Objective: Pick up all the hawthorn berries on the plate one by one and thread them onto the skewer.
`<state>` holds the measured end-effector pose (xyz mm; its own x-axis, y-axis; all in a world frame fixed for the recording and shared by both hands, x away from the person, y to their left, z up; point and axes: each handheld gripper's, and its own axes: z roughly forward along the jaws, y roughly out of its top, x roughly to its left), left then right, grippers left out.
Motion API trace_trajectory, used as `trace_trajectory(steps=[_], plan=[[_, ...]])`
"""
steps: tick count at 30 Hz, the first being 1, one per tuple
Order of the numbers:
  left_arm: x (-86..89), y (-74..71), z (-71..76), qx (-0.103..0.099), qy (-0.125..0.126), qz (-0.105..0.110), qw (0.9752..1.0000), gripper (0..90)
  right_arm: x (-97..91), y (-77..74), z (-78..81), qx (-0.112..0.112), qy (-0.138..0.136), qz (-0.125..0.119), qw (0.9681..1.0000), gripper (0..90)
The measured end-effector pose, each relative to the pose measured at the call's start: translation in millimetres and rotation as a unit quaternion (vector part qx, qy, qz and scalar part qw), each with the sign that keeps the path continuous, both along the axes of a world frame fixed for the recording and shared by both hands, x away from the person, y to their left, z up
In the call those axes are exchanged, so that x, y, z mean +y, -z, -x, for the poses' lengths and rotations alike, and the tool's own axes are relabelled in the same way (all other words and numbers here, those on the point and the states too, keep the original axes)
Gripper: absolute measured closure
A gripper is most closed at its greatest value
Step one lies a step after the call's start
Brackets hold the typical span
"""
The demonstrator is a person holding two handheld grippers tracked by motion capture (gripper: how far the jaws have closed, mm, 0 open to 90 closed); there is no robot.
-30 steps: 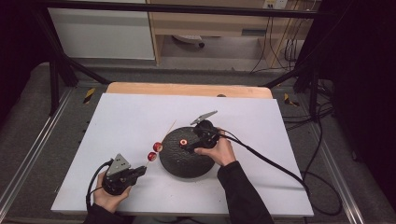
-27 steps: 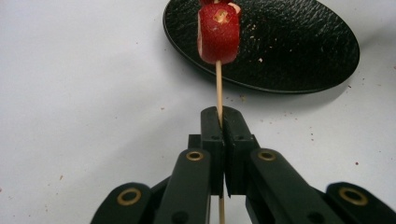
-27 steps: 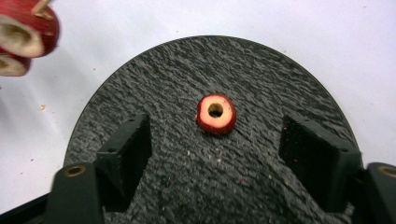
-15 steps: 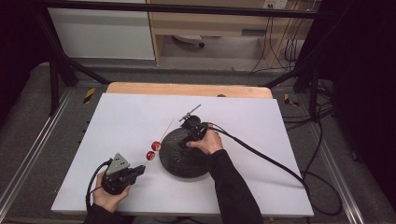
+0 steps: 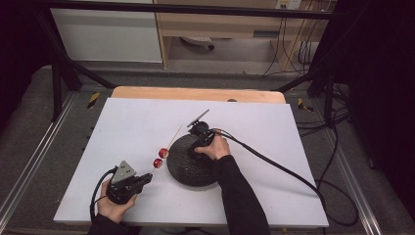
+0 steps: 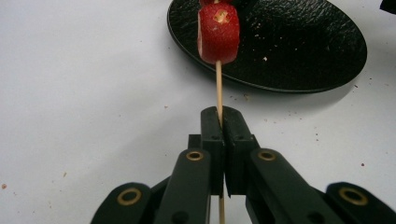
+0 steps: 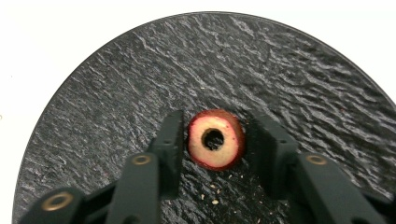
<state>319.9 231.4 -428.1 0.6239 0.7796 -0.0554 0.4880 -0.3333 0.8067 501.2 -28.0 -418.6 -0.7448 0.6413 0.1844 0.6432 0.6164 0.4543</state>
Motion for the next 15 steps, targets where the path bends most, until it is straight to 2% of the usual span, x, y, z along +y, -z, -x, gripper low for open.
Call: trace_trajectory(steps=[6,15], plan=[[-0.2,-0.2,0.3,-0.001,0.0,0.0,1.0,88.1,-2.1,-6.1,1.4,0.005,0.003,-0.009,0.9999,61.2],[-2.5,-1.0,1.7,-0.005,0.003,-0.002,1.0,88.1,-13.3,-34.7,14.4,-0.003,0.02,-0.048,0.9986,61.5]])
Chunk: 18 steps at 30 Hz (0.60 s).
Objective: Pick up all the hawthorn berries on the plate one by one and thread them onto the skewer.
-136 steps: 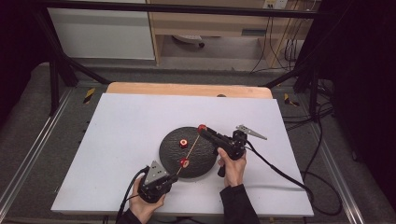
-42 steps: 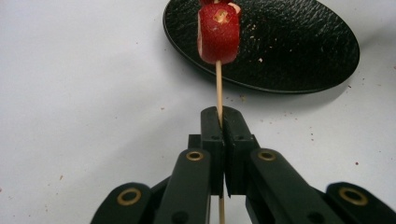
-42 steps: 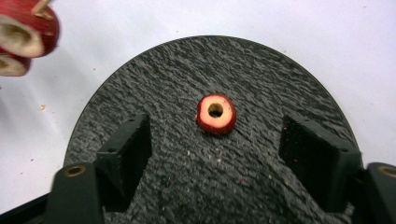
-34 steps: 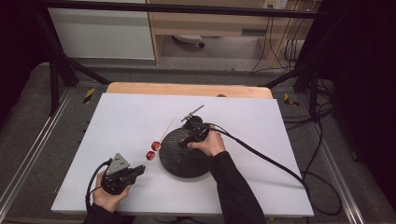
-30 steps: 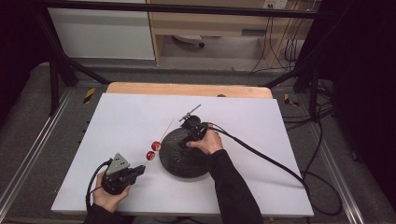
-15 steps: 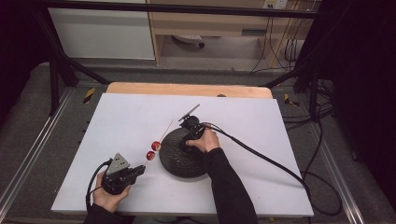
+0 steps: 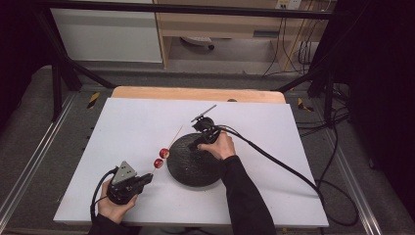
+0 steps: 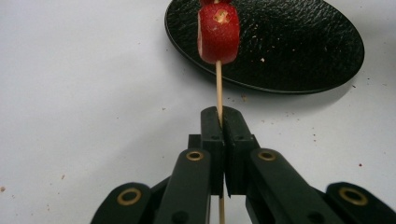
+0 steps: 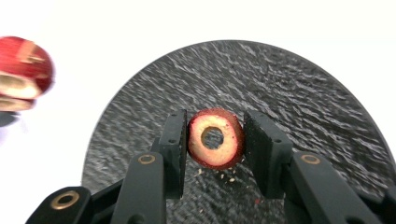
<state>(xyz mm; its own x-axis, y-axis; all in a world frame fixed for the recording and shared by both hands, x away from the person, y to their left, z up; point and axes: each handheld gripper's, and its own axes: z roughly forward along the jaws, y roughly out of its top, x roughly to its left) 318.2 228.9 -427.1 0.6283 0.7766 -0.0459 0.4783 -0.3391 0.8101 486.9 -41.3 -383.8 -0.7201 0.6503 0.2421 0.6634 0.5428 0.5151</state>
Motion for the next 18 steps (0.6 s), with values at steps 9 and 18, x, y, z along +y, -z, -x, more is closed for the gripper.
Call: trace_trajectory(steps=[9,18], plan=[[-3.7,-1.0,2.1,-0.004,0.005,0.001,1.0,88.1,-25.4,-13.3,16.4,-0.01,0.021,-0.059,0.998,61.6],[-10.7,-0.8,3.8,-0.004,0.012,-0.002,0.9999,88.0,-51.5,-12.2,32.0,-0.032,0.044,-0.124,0.9908,61.7]])
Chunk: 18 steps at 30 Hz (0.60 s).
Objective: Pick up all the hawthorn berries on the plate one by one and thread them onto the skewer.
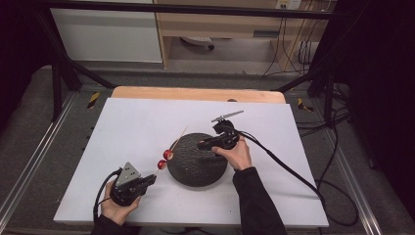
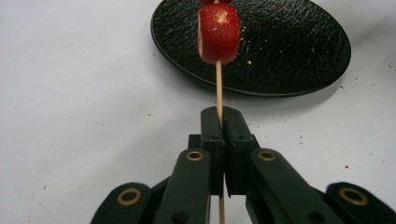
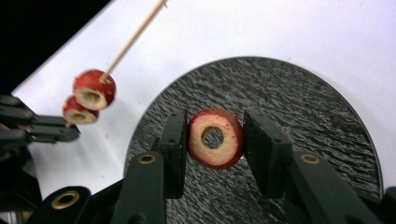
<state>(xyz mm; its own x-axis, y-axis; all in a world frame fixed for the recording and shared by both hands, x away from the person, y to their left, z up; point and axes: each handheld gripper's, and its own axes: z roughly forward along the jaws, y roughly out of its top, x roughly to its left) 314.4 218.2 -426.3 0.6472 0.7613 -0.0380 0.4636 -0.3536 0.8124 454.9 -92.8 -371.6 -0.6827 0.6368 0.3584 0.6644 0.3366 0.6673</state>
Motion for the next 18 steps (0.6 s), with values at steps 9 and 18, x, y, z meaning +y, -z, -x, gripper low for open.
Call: trace_trajectory(steps=[9,18], plan=[[-6.2,0.1,2.7,0.001,0.004,0.005,1.0,88.0,-14.0,10.2,19.3,-0.033,0.039,-0.099,0.9938,61.7],[-16.1,1.5,4.7,0.003,0.009,0.008,0.9999,88.0,-25.8,26.5,30.6,-0.049,0.09,-0.183,0.9777,61.8]])
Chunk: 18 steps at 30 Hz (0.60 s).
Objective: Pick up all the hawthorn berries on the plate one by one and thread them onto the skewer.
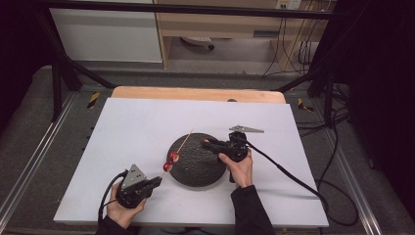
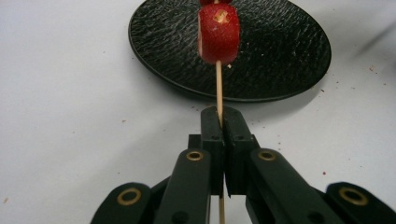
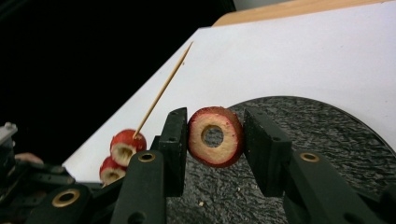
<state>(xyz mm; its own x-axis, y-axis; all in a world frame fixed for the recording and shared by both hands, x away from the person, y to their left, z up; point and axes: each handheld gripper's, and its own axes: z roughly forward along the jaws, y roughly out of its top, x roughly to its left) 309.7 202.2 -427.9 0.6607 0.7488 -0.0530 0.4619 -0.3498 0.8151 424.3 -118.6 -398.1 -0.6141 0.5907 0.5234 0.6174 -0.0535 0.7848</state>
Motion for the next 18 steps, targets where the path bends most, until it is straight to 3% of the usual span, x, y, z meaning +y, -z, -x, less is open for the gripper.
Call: trace_trajectory(steps=[6,18], plan=[[-5.6,-0.8,3.1,-0.005,0.001,0.005,1.0,88.1,-7.9,7.0,1.9,-0.006,0.037,-0.046,0.9982,61.9],[-18.1,-1.0,7.3,-0.006,0.001,0.011,0.9999,88.1,-10.8,3.3,-0.8,-0.026,0.078,-0.118,0.9896,62.0]])
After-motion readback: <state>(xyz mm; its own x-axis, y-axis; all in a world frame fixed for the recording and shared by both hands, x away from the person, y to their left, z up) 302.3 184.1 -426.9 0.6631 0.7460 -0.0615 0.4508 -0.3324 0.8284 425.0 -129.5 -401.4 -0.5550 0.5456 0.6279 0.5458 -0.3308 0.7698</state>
